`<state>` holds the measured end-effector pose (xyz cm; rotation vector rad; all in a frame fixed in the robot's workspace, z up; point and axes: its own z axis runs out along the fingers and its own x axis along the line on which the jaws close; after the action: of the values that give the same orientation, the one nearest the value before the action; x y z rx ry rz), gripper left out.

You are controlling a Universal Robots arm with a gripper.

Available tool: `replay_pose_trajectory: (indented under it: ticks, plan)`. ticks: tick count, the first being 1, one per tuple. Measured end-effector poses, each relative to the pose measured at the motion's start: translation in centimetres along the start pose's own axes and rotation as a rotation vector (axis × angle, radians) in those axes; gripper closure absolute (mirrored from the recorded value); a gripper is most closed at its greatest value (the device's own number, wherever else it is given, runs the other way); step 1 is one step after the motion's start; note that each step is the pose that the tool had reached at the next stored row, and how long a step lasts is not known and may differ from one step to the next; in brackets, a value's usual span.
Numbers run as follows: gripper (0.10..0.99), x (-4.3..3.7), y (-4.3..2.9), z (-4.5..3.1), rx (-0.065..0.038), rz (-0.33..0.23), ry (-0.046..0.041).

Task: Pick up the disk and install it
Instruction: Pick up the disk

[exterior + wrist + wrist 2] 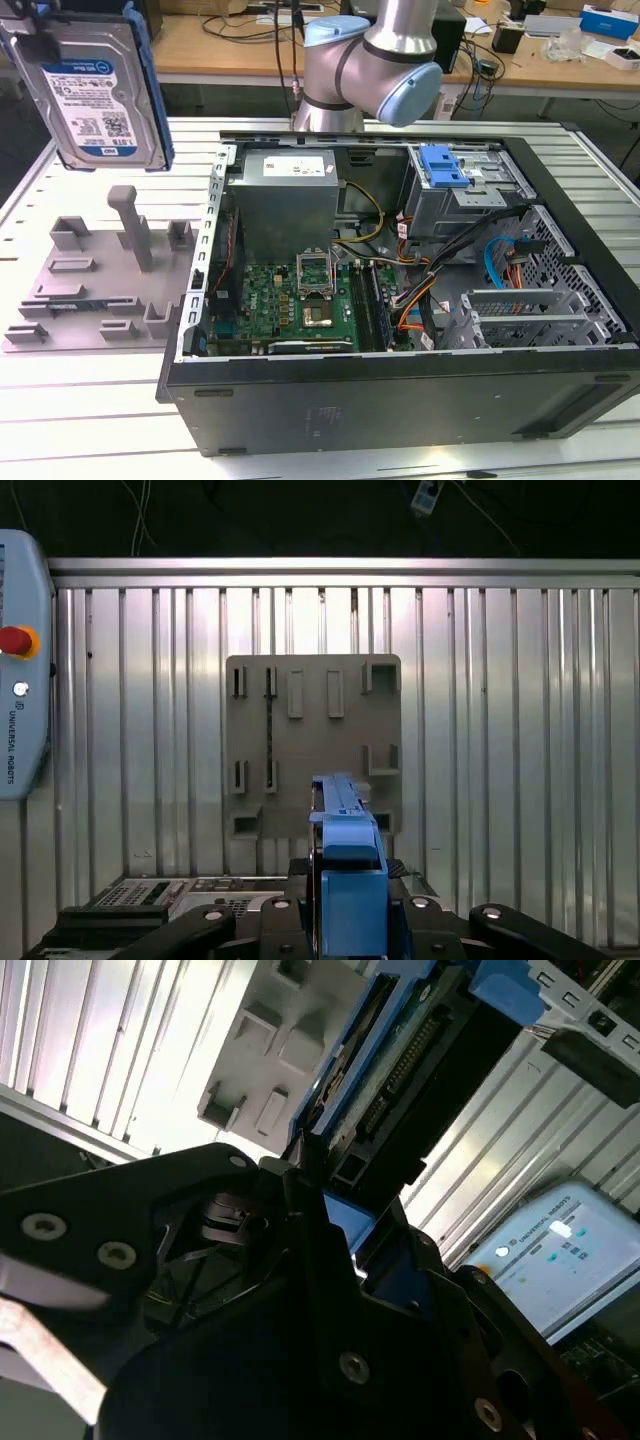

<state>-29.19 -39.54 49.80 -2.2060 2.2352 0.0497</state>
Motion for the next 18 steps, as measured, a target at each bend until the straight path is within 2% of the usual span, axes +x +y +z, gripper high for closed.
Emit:
replay_pose_trajectory:
  ticks: [1, 5, 7, 9, 11, 16, 18]
  plan:
    - [0.722, 0.38, -0.58, -0.03, 0.0, 0.0, 0.0001]
    - [0.722, 1.17, -1.79, -0.07, 0.0, 0.0, 0.0]
    - [0.722, 1.89, -2.9, -0.11, 0.0, 0.0, 0.0001]
    - [0.722, 2.33, -3.61, -0.13, 0.0, 0.0, 0.0]
    - [0.722, 2.92, -4.69, -0.17, 0.0, 0.0, 0.0001]
    - [0.722, 3.88, -6.87, -0.24, 0.0, 0.0, 0.0]
    - [0.722, 4.36, -8.15, -0.28, 0.0, 0.0, 0.0]
